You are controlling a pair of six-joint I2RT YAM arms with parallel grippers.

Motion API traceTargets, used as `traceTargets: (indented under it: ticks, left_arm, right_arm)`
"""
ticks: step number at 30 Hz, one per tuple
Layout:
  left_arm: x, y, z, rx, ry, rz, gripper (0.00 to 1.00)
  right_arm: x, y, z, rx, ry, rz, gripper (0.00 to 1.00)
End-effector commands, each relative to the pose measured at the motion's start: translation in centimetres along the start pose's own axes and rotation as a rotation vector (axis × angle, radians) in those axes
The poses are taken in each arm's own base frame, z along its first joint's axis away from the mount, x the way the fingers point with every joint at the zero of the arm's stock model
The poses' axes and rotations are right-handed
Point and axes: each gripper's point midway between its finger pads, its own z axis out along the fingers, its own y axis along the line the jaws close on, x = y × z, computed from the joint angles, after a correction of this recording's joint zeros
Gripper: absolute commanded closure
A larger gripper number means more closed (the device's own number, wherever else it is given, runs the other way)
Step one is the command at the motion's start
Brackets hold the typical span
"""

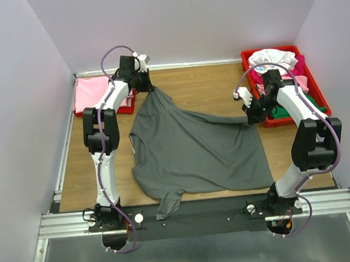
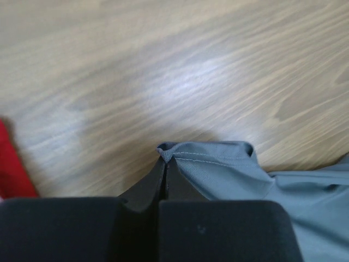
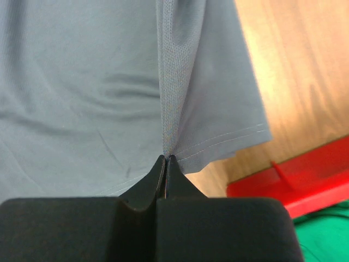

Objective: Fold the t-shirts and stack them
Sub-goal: Flatten the tshirt out

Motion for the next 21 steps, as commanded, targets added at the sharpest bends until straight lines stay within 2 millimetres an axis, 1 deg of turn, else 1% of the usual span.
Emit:
traceTargets:
  ticks: [1,2,3,4,5,6,7,8,9,10,11,12,13,14,15,17,18,19,20,21]
  left_arm:
    - [-8.4,-2.8,-5.8,0.012,-0.249,0.082,1.0]
    - [-9.3,-3.5,-7.5,0.008,-0.285,0.1,1.0]
    - [-9.9,-3.8,-8.3,0.002,-0.31,0.112,1.0]
    - [-10.8,-4.0,-9.3,-0.009,-0.351,0.133,1.0]
    - [-11.4,-4.5,-11.0,-0.021,-0.384,0.16,1.0]
    - [-12.3,-4.8,-12.1,-0.033,-0.422,0.178,1.0]
    - [-12.4,-5.1,-12.9,-0.039,-0.437,0.19,1.0]
    - [-13.0,-5.4,-14.1,-0.05,-0.464,0.215,1.0]
    - [-14.5,-6.5,-16.8,-0.056,-0.529,0.245,1.0]
    - [-14.6,-6.7,-17.9,-0.072,-0.55,0.257,1.0]
    - [-15.1,-7.2,-19.3,-0.082,-0.584,0.269,1.0]
    - [-16.3,-8.6,-22.9,-0.094,-0.659,0.303,1.0]
    - [-17.3,-9.4,-25.2,-0.106,-0.73,0.325,1.0]
    - [-17.1,-9.7,-26.5,-0.115,-0.758,0.336,1.0]
    - [-18.1,-11.4,-31.1,-0.131,-0.861,0.365,1.0]
    - [-18.1,-12.6,-34.9,-0.15,-0.957,0.389,1.0]
    - [-18.1,-14.6,-39.8,-0.149,-1.06,0.412,1.0]
    - [-18.2,-15.1,-42.1,-0.168,-1.13,0.408,1.0]
    - [-17.6,-16.9,-46.7,-0.169,-1.227,0.424,1.0]
    - [-17.6,-17.8,-49.6,-0.173,-1.309,0.419,1.0]
  right_arm:
    - [-2.5,-1.6,-1.7,0.04,-0.069,0.013,1.0]
    - [-3.0,-2.0,-2.1,0.058,-0.076,0.009,1.0]
    - [-3.3,-2.5,-2.6,0.074,-0.081,0.013,1.0]
    - [-4.6,-3.6,-3.8,0.117,-0.099,0.004,1.0]
    - [-5.1,-4.4,-4.7,0.151,-0.097,-0.002,1.0]
    - [-5.6,-5.0,-5.6,0.181,-0.104,-0.001,1.0]
    - [-7.4,-6.4,-7.8,0.249,-0.13,-0.032,1.0]
    - [-8.0,-7.1,-9.0,0.291,-0.132,-0.041,0.99]
    - [-9.1,-7.8,-10.5,0.335,-0.151,-0.054,1.0]
    - [-10.8,-8.5,-13.2,0.404,-0.186,-0.082,0.99]
    - [-11.8,-8.8,-14.8,0.443,-0.207,-0.099,1.0]
    - [-12.7,-9.0,-16.4,0.484,-0.225,-0.114,1.0]
    - [-13.5,-9.1,-17.8,0.516,-0.243,-0.132,1.0]
    - [-14.6,-8.9,-19.9,0.565,-0.269,-0.155,1.0]
    - [-16.1,-8.8,-22.8,0.633,-0.305,-0.189,1.0]
    - [-17.8,-7.9,-26.9,0.725,-0.351,-0.238,0.99]
    - [-18.5,-7.5,-28.6,0.765,-0.373,-0.256,1.0]
    - [-20.1,-6.6,-32.2,0.845,-0.427,-0.294,1.0]
    - [-20.8,-5.5,-34.4,0.898,-0.458,-0.316,1.0]
    - [-21.7,-4.4,-37.0,0.956,-0.504,-0.333,1.0]
